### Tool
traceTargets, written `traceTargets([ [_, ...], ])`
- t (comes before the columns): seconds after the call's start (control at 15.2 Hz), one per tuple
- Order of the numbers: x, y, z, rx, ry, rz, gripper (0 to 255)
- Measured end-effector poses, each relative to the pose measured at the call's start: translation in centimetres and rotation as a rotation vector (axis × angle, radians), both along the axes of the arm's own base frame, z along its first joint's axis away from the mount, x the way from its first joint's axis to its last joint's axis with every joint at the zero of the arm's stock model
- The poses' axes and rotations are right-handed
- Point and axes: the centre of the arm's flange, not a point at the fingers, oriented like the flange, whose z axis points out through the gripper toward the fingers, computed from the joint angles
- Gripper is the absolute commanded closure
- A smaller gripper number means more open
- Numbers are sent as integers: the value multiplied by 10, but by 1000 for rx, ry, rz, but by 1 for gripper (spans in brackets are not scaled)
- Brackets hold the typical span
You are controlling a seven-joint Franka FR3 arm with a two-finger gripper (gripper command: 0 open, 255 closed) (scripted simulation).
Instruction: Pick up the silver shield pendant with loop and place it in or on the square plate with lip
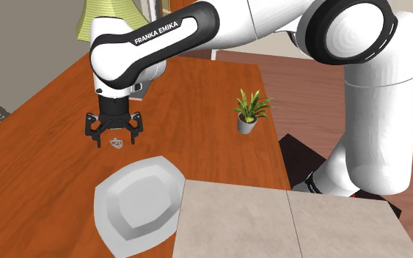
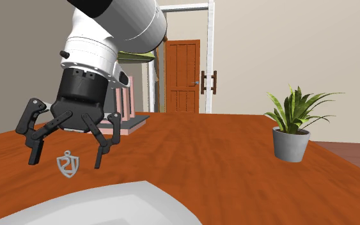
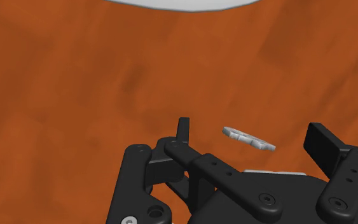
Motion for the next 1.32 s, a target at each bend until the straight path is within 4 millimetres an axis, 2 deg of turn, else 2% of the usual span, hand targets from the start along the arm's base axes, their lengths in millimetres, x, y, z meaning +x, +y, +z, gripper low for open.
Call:
traceTargets([
  [0.13, 0, 0, 0, 0, 0, 0, 0],
  [0.2, 0, 0, 0, 0, 0, 0, 255],
  [0.86, 0, 0, 0, 0, 0, 0, 255],
  [1.32, 0, 1, 31, 0, 0, 0, 255],
])
